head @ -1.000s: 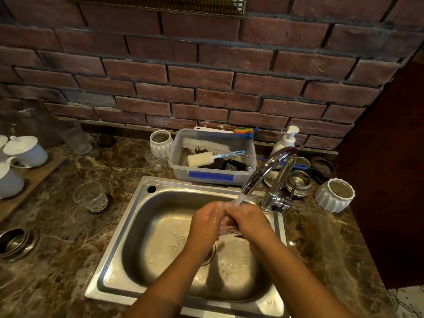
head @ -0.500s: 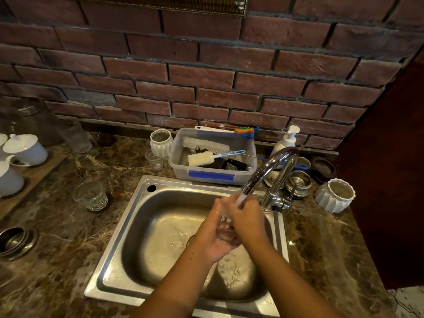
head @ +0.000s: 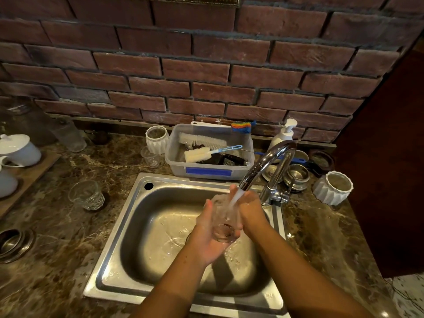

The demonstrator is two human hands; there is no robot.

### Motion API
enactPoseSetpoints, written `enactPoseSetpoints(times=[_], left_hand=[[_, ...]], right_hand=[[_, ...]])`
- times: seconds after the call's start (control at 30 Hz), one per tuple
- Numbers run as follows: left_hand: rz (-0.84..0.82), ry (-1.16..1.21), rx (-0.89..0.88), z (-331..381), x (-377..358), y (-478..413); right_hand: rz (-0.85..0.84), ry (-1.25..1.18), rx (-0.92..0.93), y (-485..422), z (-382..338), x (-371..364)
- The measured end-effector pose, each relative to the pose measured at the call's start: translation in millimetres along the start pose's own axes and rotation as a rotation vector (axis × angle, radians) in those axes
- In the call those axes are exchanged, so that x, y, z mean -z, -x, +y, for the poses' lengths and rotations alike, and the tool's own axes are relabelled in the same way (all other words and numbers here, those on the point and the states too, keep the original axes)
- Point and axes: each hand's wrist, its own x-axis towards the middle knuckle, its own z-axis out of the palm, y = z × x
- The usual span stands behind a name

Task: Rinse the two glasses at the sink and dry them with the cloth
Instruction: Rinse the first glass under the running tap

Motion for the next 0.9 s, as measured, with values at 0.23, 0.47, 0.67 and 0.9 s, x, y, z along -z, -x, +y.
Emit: enactPoseSetpoints(times=[0.23, 0.47, 0.67, 0.9], left_hand=[[0.017, -0.324, -0.008, 4.2, 5.1, -5.7], [0.022, -0.105, 0.011, 13.7, -4.0, 2.9], [-0.007, 0.045, 0.088, 12.9, 6.1, 4.0], [0.015, 0.088, 0.021, 5.9, -0.9, 8.2]], right_hand=[[-0.001, 0.495, 0.190, -2.7, 12.4, -1.2], [0.030, 0.256, 0.140, 1.3, 10.5, -15.4], [0.105, 0.320, 0.215, 8.5, 22.2, -22.3], [0.086, -0.066, -0.102, -1.2, 15.7, -14.4]])
